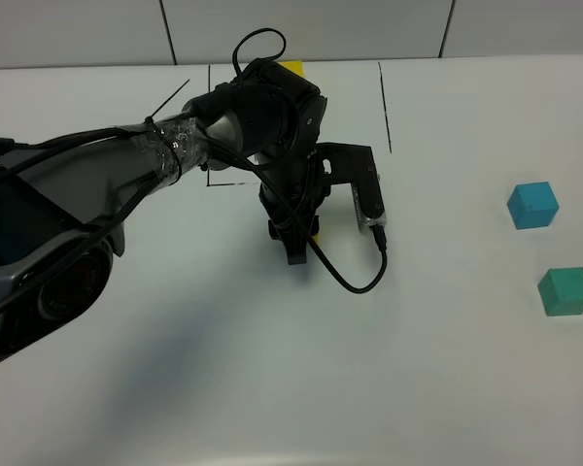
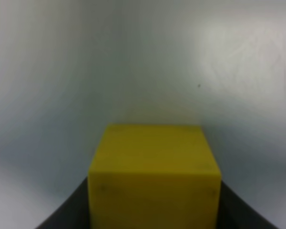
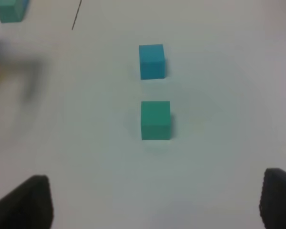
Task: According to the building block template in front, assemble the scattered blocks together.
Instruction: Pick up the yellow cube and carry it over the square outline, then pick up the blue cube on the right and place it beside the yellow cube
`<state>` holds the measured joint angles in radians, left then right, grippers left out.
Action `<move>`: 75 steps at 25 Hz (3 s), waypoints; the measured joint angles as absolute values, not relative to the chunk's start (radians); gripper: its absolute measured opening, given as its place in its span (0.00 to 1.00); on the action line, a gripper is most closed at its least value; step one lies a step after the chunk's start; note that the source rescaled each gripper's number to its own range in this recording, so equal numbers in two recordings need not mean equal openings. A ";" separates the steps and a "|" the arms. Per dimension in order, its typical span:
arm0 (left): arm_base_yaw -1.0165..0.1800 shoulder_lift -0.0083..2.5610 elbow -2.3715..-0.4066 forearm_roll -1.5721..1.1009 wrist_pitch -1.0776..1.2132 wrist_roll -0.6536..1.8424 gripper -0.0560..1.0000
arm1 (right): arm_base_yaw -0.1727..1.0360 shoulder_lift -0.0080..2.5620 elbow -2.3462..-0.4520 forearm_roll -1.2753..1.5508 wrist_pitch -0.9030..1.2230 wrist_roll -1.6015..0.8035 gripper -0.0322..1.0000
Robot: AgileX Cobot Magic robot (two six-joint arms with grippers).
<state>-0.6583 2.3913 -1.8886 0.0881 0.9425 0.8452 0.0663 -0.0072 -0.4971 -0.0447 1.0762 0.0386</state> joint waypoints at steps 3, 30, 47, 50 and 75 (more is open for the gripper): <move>-0.658 2.393 -1.892 0.088 0.948 0.845 0.06 | 0.066 -0.007 -0.497 -0.045 1.076 0.039 0.76; -0.658 2.158 -1.921 0.111 1.169 0.580 0.97 | 0.066 -0.008 -0.497 -0.044 1.076 0.039 0.76; -0.341 1.792 -1.591 0.169 1.103 0.201 0.92 | 0.066 -0.008 -0.497 -0.044 1.076 0.039 0.76; -0.286 1.660 -1.458 0.169 1.050 0.164 0.92 | 0.066 -0.008 -0.497 -0.044 1.076 0.039 0.76; -0.229 0.565 -0.678 0.063 0.980 -0.046 0.92 | 0.066 -0.008 -0.497 -0.044 1.076 0.044 0.76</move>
<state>-0.2286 0.5650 -0.6779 0.0635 0.9800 -0.0465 0.0663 -0.0080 -0.4971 -0.0439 1.0762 0.0438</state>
